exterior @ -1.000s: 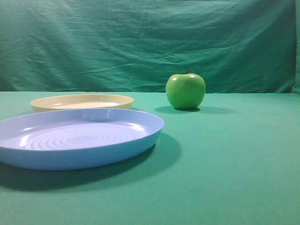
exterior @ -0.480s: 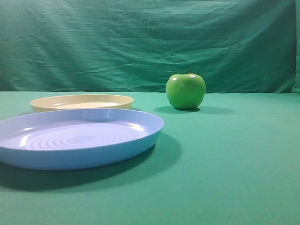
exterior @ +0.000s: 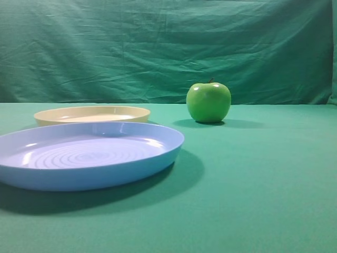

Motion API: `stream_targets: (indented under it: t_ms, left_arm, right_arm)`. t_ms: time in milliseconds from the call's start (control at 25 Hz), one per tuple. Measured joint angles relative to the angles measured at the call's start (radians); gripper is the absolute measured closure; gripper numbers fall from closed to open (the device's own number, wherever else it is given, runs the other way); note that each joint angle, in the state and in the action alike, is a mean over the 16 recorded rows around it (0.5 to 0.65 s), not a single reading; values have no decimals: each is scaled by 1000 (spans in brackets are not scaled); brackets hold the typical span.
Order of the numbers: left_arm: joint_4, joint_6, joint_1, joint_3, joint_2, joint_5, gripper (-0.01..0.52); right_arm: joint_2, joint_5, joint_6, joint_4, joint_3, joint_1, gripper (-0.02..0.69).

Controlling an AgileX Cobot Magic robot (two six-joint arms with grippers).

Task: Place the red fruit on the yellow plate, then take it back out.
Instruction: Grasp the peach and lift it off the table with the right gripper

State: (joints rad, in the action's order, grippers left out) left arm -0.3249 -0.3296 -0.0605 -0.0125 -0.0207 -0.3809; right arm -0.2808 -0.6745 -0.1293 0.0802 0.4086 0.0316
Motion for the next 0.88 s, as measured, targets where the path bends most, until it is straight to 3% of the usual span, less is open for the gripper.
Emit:
stream_targets:
  t_ms: [480,680,880]
  left_arm:
    - [0,0,0,0,0,0,514]
    - [0,0,0,0,0,0,514]
    - [0,0,0,0,0,0,514]
  right_arm:
    - [-346,-509,-59,80,378,8,665]
    - [-479,-564,-90,91,408,56,665]
    - [-614,-525,-103,69,410,118,661]
